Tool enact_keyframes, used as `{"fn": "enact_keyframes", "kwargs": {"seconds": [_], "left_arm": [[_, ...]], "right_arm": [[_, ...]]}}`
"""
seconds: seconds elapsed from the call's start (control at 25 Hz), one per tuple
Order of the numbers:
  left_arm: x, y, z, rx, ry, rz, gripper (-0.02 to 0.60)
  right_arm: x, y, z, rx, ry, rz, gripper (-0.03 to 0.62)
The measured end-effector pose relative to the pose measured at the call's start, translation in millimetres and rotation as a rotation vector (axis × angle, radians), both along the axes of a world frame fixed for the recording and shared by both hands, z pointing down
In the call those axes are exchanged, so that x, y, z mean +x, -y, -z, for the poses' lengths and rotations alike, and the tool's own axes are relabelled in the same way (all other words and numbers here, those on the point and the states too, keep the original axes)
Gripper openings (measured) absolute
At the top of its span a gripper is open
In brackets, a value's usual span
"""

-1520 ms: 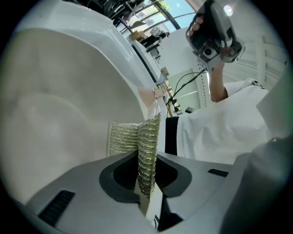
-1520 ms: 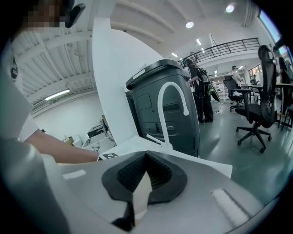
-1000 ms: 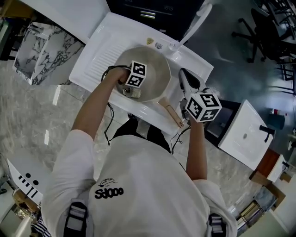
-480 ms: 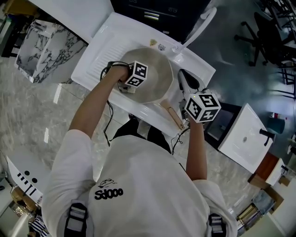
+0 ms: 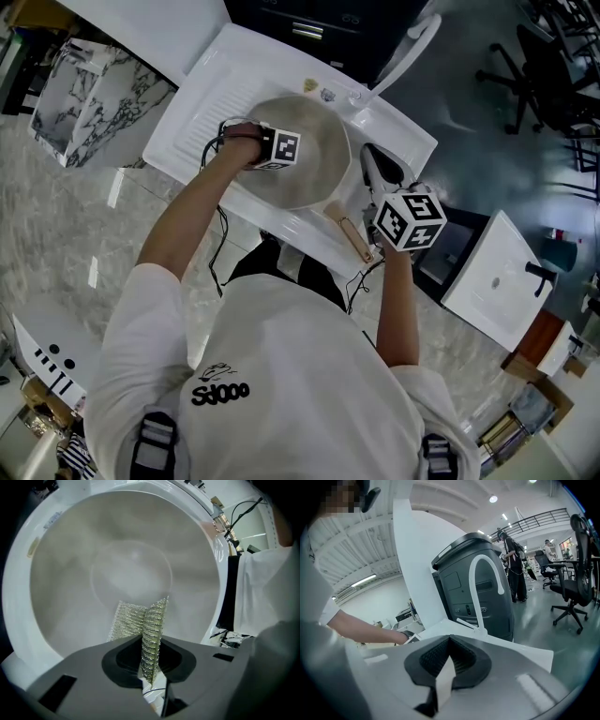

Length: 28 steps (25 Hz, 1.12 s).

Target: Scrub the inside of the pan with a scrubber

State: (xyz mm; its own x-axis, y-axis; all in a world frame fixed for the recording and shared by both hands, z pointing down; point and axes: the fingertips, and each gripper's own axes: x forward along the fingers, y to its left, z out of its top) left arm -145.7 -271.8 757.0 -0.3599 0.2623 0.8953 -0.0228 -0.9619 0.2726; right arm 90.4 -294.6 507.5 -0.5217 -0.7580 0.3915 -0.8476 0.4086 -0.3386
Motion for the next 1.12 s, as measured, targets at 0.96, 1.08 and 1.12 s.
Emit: {"fn": "enact_keyframes", "kwargs": {"seconds": [0.96,1.08,1.12], "left_arm": [[76.0,84.7,-39.3,0.412,-0.186,-0.098,0.064],[96.2,84.5,-41.4,0.417,-0.257,-0.076,0.066],[102.3,83.6,-41.6,0.417,-0.279,-0.075,0.066]], "right_arm": [[9.2,-0.8,-22.6,-0.059,-0.014,-0.006,0.009],[6.2,-0.9,-25.8,-0.066,-0.012,0.001,0.009],[5.2,-1.5,-27.2,-0.068,-0.013,0.005,0.009]]}}
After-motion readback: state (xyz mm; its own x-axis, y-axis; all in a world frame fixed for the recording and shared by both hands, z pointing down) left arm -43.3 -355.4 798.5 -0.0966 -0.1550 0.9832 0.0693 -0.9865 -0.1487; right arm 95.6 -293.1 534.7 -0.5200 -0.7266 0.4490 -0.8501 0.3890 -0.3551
